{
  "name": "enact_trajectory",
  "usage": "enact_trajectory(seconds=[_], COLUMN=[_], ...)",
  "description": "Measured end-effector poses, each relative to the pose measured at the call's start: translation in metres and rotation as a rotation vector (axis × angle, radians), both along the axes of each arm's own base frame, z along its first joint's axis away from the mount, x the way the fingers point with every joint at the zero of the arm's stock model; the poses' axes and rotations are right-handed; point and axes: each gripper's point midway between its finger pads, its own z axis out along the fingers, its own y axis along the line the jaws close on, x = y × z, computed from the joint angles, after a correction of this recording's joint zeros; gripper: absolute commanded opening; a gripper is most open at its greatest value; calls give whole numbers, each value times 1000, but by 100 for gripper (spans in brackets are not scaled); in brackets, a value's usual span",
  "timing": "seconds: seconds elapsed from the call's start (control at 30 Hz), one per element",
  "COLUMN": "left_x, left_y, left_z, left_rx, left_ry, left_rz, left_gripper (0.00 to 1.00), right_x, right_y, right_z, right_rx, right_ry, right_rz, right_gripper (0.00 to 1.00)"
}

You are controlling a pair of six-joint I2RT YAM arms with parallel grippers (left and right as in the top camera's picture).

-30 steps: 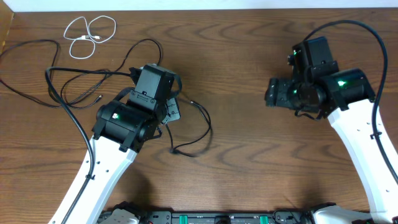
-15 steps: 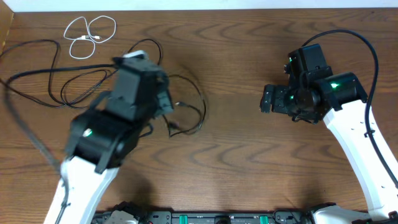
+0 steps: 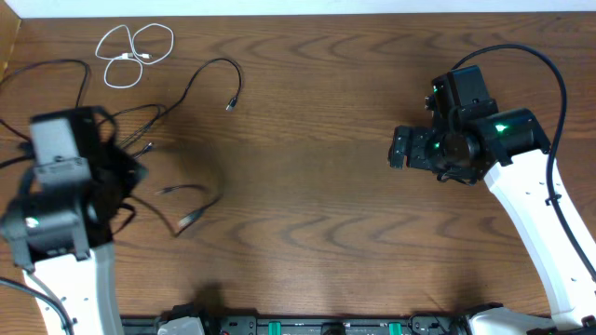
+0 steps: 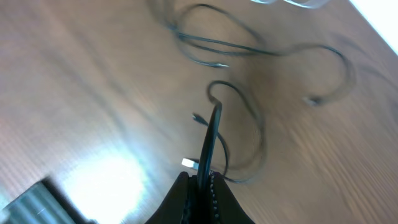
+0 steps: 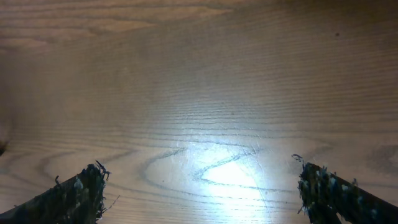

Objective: Untangle cables

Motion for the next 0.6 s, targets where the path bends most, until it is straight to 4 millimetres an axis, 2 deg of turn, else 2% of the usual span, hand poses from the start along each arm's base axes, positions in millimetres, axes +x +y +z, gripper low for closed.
enact_trajectory(seconds=[0.27,0.37,0.6], left_x=[-9,-9,-5], left_y=[79,100,143], left_z=[-23,-35,-79], left_rx=[-20,-33,-98], left_ry=[61,86,173], left_rz=[288,350,479], left_gripper=[8,8,8], right_x=[0,0,0], right_y=[0,0,0], right_z=[0,0,-1], right_rx=[0,0,-1], right_ry=[0,0,3], right_rz=[0,0,0], right_gripper=[98,99,99])
